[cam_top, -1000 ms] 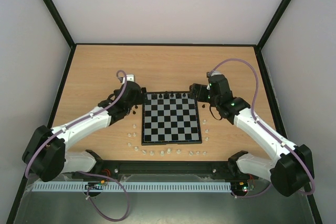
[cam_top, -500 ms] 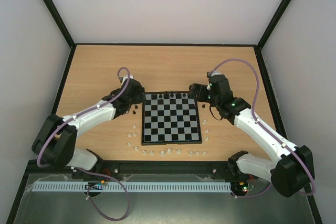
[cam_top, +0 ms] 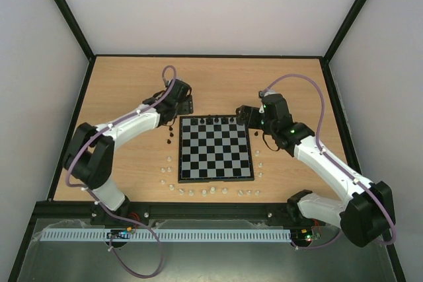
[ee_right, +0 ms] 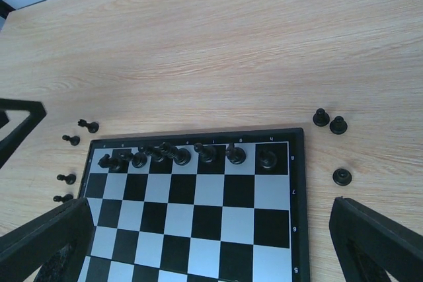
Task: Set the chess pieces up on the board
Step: Pick up the chess piece at the center of the board.
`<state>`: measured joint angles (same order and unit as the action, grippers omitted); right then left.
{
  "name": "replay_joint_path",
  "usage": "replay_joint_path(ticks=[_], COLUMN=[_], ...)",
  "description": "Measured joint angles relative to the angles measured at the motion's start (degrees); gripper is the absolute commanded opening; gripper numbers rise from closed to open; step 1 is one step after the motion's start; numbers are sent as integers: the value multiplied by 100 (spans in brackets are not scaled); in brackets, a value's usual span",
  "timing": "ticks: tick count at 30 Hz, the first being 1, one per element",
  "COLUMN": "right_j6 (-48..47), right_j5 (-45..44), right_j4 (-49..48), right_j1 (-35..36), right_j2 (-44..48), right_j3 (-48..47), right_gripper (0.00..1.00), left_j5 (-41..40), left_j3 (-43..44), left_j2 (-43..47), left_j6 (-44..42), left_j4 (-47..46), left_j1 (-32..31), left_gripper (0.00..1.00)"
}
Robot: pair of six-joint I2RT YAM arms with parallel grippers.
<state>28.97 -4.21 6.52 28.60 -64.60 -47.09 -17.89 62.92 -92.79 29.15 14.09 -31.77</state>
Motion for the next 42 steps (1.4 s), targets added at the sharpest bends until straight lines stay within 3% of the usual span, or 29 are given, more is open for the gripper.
replay_joint_path(ticks=[6, 15, 38, 42], right_j6=[2, 9, 26, 24], right_j5=[35, 109, 146, 146], right_j4=[-2, -15, -39, -39], right_j1=[0, 0, 0, 0], right_j2=[111, 166, 164, 155], right_j3=[7, 13, 46, 46], right_gripper=[99, 99, 99, 99], left_j5=[181, 195, 321, 339], left_j3=[686, 850, 988, 1023], left_j2=[-789, -1180, -1923, -2028], left_j6=[-142, -166, -166, -166], left_j4=[280, 492, 442, 428], left_j1=[59, 291, 575, 581], left_gripper=[62, 57, 28, 26])
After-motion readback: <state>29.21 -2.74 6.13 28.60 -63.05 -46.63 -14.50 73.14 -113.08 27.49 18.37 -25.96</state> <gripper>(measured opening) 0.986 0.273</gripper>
